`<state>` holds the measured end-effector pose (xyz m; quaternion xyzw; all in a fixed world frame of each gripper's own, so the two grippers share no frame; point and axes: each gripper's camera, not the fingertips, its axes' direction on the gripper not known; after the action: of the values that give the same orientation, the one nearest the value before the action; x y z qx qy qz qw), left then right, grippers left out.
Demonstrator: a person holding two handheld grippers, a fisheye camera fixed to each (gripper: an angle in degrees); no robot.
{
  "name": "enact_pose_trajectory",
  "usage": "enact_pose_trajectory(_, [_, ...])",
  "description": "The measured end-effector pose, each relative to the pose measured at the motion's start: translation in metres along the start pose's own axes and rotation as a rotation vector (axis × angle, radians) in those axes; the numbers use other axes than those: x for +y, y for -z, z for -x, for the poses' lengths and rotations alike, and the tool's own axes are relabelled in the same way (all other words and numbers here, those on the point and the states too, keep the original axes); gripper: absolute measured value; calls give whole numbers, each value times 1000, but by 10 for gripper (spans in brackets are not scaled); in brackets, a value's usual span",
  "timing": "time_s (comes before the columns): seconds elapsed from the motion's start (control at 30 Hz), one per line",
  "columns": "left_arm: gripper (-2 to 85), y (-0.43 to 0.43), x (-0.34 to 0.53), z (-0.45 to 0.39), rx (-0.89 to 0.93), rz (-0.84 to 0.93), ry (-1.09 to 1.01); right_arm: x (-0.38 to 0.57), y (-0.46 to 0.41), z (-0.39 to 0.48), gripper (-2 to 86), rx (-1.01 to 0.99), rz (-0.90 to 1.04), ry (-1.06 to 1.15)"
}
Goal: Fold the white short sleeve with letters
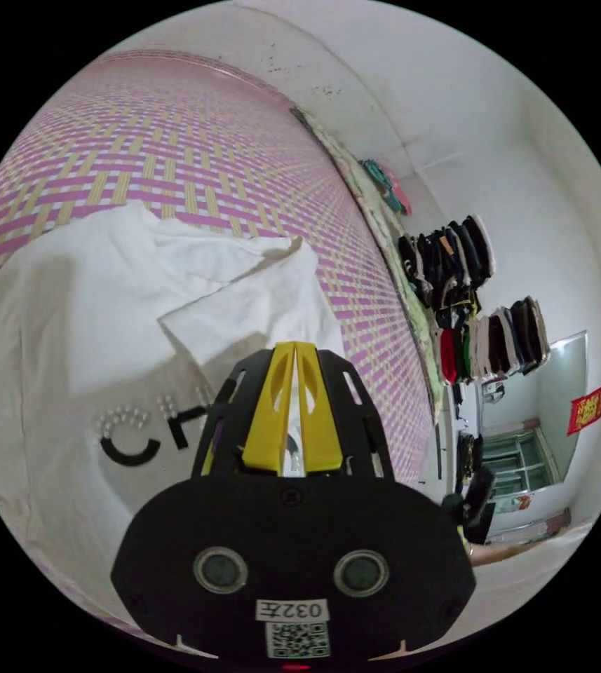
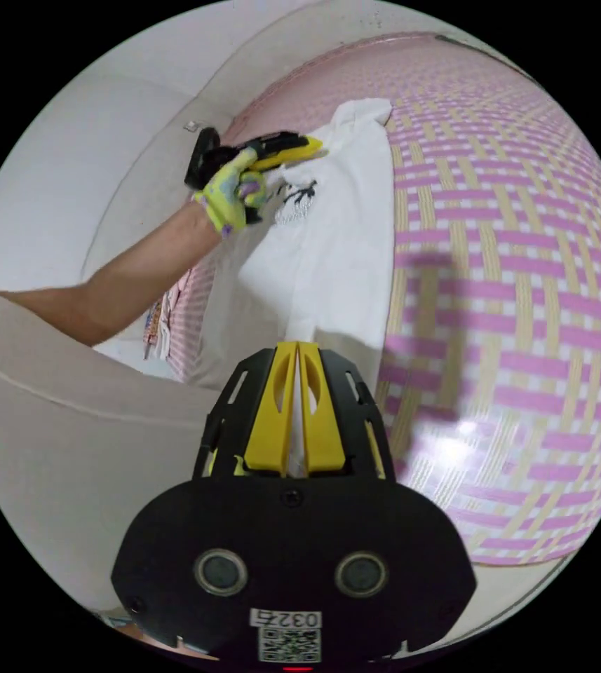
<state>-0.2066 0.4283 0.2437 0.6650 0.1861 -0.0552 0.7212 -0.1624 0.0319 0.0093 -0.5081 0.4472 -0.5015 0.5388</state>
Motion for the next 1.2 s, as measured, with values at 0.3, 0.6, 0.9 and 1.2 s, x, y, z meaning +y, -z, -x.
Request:
enact_pose_trajectory(0.3, [-9, -24, 86, -70, 183, 235, -215, -207, 26, -4, -10, 167, -182, 117])
enact_pose_trajectory(0.6, [-9, -53, 159, -93, 112, 416, -359, -393, -23, -33, -10, 244, -80, 124])
enact_pose_trajectory(0.9, [-9, -70, 136, -91, 134, 369, -297, -470, -56, -15, -10, 306, -2, 168])
enact_pose_trajectory(1.2, [-7, 52, 180, -39, 25, 31, -55, -412, -62, 146, -9, 250, -191, 419])
